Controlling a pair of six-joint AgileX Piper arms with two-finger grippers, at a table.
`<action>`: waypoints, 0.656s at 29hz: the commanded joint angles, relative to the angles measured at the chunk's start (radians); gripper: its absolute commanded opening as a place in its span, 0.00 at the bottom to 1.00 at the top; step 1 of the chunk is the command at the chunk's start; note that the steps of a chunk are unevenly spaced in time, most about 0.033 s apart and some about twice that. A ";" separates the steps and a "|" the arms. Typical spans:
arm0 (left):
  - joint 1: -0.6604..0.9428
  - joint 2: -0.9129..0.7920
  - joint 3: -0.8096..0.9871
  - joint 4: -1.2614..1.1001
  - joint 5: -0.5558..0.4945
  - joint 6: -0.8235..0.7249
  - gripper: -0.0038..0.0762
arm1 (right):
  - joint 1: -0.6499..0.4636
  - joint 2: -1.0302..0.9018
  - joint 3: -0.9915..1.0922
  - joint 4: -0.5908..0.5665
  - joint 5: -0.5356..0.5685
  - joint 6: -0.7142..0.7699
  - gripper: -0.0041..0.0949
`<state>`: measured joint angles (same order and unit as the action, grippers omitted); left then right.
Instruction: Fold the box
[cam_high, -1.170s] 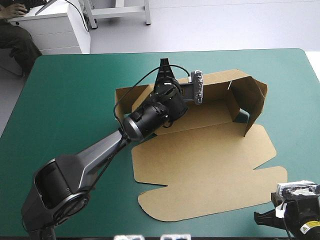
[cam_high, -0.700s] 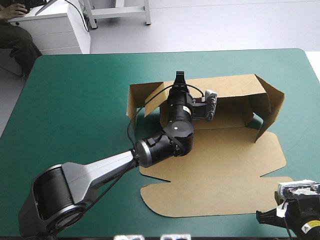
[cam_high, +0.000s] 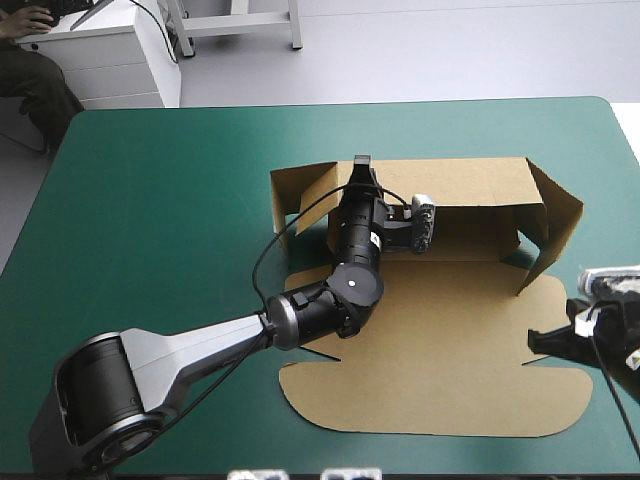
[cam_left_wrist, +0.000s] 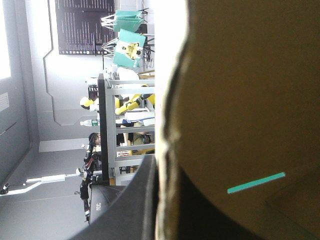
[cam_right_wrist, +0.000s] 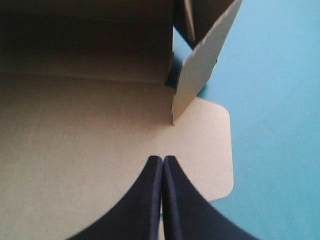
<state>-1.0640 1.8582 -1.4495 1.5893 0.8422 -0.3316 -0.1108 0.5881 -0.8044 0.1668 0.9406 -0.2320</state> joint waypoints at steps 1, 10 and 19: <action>-0.010 -0.061 -0.024 0.057 0.012 -0.026 0.04 | 0.000 0.109 -0.162 0.004 -0.089 0.005 0.02; -0.010 -0.061 -0.024 0.038 0.012 -0.026 0.04 | 0.000 0.404 -0.468 0.003 -0.089 0.057 0.02; 0.035 -0.061 -0.024 0.038 -0.021 -0.026 0.04 | 0.000 0.717 -0.690 0.035 -0.072 0.077 0.02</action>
<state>-1.0492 1.8580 -1.4495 1.5839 0.8210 -0.3341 -0.1094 1.2516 -1.4181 0.1854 0.9204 -0.1560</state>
